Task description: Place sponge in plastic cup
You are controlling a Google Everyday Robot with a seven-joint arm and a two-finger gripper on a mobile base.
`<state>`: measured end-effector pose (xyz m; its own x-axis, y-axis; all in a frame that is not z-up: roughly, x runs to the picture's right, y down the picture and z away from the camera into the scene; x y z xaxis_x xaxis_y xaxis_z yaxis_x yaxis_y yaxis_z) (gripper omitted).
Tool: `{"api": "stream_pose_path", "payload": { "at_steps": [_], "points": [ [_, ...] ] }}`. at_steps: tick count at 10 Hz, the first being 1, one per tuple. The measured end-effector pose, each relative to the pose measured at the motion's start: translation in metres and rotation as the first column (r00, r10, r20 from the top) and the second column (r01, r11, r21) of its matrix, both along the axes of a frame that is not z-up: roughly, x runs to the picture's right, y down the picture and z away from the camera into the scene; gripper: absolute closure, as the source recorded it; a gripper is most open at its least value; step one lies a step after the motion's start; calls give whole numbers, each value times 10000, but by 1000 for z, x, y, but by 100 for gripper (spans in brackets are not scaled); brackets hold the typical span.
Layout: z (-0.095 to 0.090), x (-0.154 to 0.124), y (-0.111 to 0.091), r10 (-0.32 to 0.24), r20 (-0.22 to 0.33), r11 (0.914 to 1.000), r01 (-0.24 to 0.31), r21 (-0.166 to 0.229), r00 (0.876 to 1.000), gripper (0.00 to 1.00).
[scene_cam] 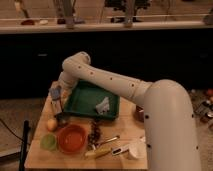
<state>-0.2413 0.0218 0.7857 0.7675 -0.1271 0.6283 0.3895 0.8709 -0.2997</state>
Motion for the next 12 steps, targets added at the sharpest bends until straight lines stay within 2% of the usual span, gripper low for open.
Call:
{"api": "stream_pose_path", "payload": {
  "at_steps": [2,4,5,6,9,12],
  "points": [
    [-13,-6,16,-553,362,9985,554,-9,9978,98],
    [-28,-13,37,-1363,752,9906,1369,-27,9878,98],
    [-35,-18,47,-1810,924,9833,1820,-26,9791,98],
    [-42,-24,62,-2358,1164,9712,2381,-62,9648,98],
    [-58,-33,92,-3276,1705,9422,3347,-138,9293,98],
    [-71,-36,124,-4165,2375,9006,4340,-244,8776,98]
  ]
}}
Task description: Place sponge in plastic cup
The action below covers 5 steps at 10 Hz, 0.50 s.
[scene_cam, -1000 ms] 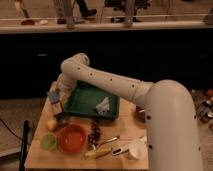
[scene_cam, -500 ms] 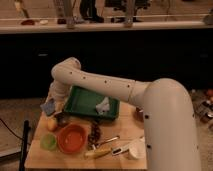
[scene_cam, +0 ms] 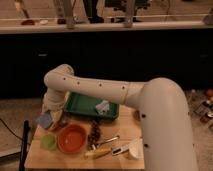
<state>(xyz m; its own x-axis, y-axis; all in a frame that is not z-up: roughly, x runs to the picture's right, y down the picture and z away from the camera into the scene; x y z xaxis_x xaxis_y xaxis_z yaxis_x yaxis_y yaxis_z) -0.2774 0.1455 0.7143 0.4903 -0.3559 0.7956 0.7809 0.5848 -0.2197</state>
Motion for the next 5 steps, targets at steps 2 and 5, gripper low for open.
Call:
{"api": "stream_pose_path", "payload": {
  "at_steps": [2,5],
  "points": [
    [-5,-4,26,-1021,570,9936,1045,-419,9931,98],
    [-6,-8,46,-1913,1186,9767,2009,-752,9743,98]
  ]
}}
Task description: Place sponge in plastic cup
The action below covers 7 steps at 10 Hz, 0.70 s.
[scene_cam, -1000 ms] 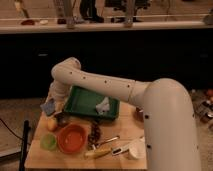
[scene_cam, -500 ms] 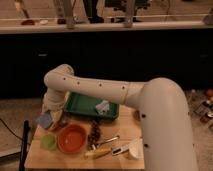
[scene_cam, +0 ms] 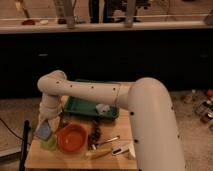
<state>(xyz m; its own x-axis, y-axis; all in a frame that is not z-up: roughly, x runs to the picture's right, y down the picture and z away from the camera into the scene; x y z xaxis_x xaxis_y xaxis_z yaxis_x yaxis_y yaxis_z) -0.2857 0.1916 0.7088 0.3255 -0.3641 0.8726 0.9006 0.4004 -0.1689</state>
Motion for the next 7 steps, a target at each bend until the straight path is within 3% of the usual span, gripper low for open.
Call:
{"api": "stream_pose_path", "payload": {
  "at_steps": [7],
  "points": [
    [-5,0,29,-1017,366,9947,1023,-130,9941,98]
  ]
}}
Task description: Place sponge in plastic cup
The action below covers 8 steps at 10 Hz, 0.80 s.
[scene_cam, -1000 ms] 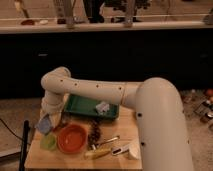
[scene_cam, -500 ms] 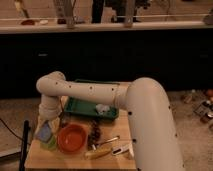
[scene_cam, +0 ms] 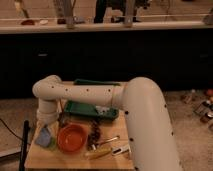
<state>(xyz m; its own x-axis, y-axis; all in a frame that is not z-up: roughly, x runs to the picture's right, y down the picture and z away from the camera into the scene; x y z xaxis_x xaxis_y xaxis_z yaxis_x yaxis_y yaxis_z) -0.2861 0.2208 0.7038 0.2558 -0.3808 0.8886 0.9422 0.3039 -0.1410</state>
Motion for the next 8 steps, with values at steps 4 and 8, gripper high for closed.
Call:
{"api": "stream_pose_path", "payload": {
  "at_steps": [4,8],
  "points": [
    [0,0,13,-398,112,9990,400,-189,9991,97],
    [3,4,13,-426,55,9983,428,-392,9991,60]
  ]
}}
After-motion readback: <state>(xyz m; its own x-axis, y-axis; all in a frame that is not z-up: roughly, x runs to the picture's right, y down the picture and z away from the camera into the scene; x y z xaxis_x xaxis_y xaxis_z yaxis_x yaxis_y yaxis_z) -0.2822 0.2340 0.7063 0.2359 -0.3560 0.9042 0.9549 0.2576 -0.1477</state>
